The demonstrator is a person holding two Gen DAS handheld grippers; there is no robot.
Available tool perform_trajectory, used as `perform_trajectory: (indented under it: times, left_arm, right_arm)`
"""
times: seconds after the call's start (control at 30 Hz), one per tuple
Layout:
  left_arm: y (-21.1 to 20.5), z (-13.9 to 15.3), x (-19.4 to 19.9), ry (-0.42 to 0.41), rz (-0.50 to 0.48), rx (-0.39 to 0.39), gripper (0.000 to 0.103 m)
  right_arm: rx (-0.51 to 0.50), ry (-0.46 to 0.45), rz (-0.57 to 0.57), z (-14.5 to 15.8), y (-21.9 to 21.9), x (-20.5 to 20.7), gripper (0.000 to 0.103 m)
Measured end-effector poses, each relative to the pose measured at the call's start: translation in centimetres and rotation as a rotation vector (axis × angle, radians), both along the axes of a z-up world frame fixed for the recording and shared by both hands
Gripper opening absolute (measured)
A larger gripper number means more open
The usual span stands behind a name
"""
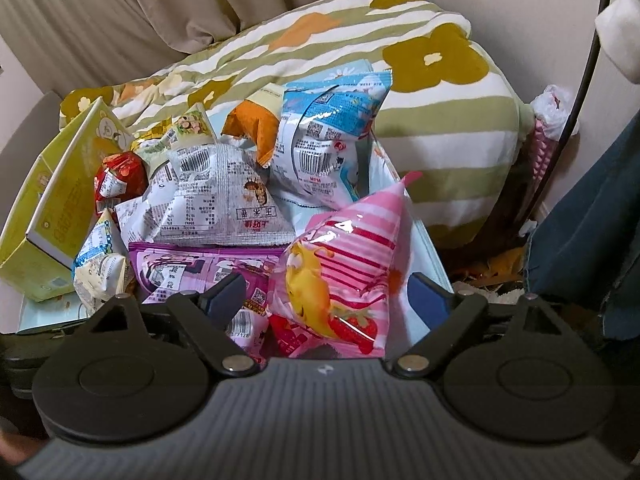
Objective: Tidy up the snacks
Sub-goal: 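Grasp the purple snack bag with the left tool while the right tool grasps the pink striped bag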
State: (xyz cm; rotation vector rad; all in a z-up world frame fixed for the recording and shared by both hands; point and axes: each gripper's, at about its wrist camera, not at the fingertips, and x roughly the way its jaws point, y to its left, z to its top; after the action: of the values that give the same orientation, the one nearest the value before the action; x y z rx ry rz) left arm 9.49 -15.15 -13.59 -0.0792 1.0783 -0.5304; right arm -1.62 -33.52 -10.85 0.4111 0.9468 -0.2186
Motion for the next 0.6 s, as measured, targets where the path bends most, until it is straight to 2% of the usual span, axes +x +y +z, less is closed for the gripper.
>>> perform_trajectory:
  times: [0.3, 0.6]
  left_arm:
    - [0.8, 0.5, -0.6, -0.029, 0.016, 0.035, 0.074]
    - [1.2, 1.1, -1.0, -0.043, 0.023, 0.034, 0.074]
  right_arm:
    - [0.009, 0.015, 0.007, -1.0, -0.1, 1.0, 0.1]
    - [-0.027, 0.038, 0.013, -2.1, 0.3, 1.9, 0.086]
